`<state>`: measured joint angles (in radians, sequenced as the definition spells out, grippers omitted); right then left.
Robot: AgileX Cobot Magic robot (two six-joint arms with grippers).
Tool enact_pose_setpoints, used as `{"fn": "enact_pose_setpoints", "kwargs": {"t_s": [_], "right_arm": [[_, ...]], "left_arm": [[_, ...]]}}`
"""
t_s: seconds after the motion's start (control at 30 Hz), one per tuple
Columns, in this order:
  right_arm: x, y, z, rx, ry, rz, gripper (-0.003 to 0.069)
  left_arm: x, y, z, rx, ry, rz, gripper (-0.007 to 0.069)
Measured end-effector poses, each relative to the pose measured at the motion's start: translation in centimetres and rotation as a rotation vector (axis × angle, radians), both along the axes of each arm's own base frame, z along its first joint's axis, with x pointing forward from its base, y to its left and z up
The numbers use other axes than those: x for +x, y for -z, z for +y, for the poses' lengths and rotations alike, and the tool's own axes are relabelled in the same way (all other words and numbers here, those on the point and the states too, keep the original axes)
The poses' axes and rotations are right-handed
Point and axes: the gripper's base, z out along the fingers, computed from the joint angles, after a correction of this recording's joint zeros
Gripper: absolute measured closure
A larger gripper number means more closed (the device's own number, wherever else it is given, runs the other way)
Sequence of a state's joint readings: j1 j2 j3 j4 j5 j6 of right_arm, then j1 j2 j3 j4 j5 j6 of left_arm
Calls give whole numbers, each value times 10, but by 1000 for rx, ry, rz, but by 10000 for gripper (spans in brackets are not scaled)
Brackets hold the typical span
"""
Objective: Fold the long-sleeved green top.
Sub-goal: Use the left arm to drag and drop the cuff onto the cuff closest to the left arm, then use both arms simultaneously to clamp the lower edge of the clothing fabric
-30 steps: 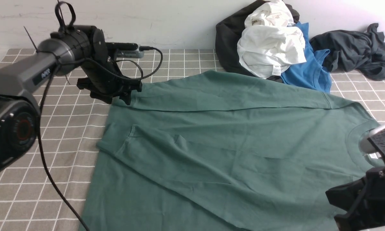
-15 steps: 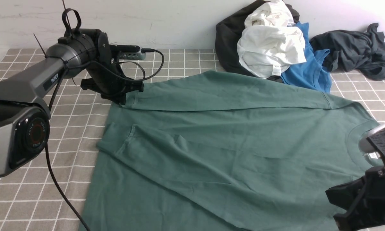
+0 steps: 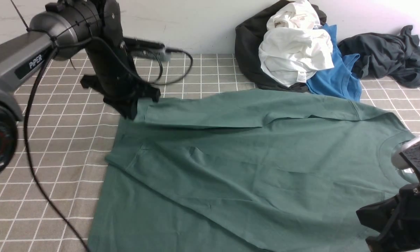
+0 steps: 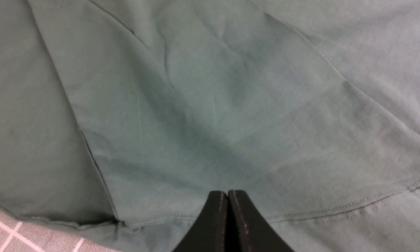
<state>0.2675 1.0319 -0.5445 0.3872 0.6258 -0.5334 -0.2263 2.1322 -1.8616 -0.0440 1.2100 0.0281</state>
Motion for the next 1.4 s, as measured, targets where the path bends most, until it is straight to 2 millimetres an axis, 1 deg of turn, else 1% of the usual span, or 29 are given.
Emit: {"fn": "enact_pose_setpoints", "kwargs": {"t_s": [0.07, 0.1, 0.13, 0.17, 0.27, 0.37, 0.43, 0.53, 0.63, 0.7, 0.77, 0.83, 0.87, 0.9, 0.93, 0.97, 1.07, 1.1, 1.13, 1.17, 1.2, 1.23, 1.27, 1.3, 1.33, 1.37, 1.4], "right_arm": [[-1, -2, 0, -2, -3, -7, 669], [-2, -2, -1, -1, -3, -11, 669], [-2, -2, -1, -1, -3, -11, 669], [-2, -3, -1, 0, -3, -13, 669], [-2, -3, -1, 1, -3, -14, 669], [-2, -3, -1, 1, -3, -15, 669], [-2, -3, -1, 1, -3, -15, 669], [-2, -3, -1, 1, -3, -15, 669], [-2, -3, -1, 1, -3, -15, 669], [-2, -3, 0, 6, -1, -13, 669], [-2, -3, 0, 11, 1, -12, 669], [-2, -3, 0, 11, 2, -12, 669], [-2, -3, 0, 11, 2, -12, 669], [-2, -3, 0, 15, 7, -9, 669], [-2, -3, 0, 17, 9, -8, 669], [-2, -3, 0, 26, 23, -2, 669], [0, -3, -1, 46, 60, 11, 669], [2, -4, -2, 49, 78, 16, 668], [9, -7, -3, 59, 108, 21, 664], [15, -9, -5, 65, 135, 22, 661], [24, -13, -7, 72, 162, 24, 654], [27, -16, -7, 75, 167, 16, 652], [45, -20, -10, 80, 204, 23, 629], [50, -21, -10, 81, 209, 24, 622], [68, -24, -12, 82, 231, 24, 594], [86, -27, -12, 77, 241, 24, 561], [99, -27, -13, 74, 248, 25, 535]], "left_arm": [[-27, 3, -2, 14, 24, 62, 601], [-36, 3, -2, 17, 30, 79, 601], [-40, 3, -1, 19, 30, 87, 601], [-56, 1, 3, 31, 33, 109, 601], [-77, 1, 10, 55, 36, 139, 601], [-96, 10, 17, 80, 41, 176, 600], [-103, 18, 19, 87, 43, 177, 589], [-105, 24, 20, 88, 45, 159, 550], [-103, 24, 20, 82, 45, 129, 444], [-104, 18, 20, 76, 45, 103, 350], [-107, 10, 18, 72, 53, 79, 264], [-113, -3, 11, 72, 81, 41, 209], [-113, -4, 11, 72, 81, 36, 209], [-122, -18, 0, 64, 120, -1, 188], [-123, -20, -1, 63, 125, -6, 188], [-133, -32, -11, 56, 165, -39, 187], [-160, -63, -32, 50, 263, -131, 200], [-166, -69, -36, 49, 282, -151, 206], [-174, -81, -37, 49, 298, -192, 216], [-180, -88, -39, 48, 309, -222, 228], [-187, -99, -38, 46, 315, -266, 240], [-187, -100, -37, 47, 309, -274, 243], [-195, -114, -32, 43, 298, -334, 263], [-195, -115, -31, 41, 293, -342, 266], [-202, -125, -25, 44, 280, -388, 284], [-207, -130, -20, 50, 272, -418, 300], [-212, -135, -15, 56, 262, -452, 311]]}}
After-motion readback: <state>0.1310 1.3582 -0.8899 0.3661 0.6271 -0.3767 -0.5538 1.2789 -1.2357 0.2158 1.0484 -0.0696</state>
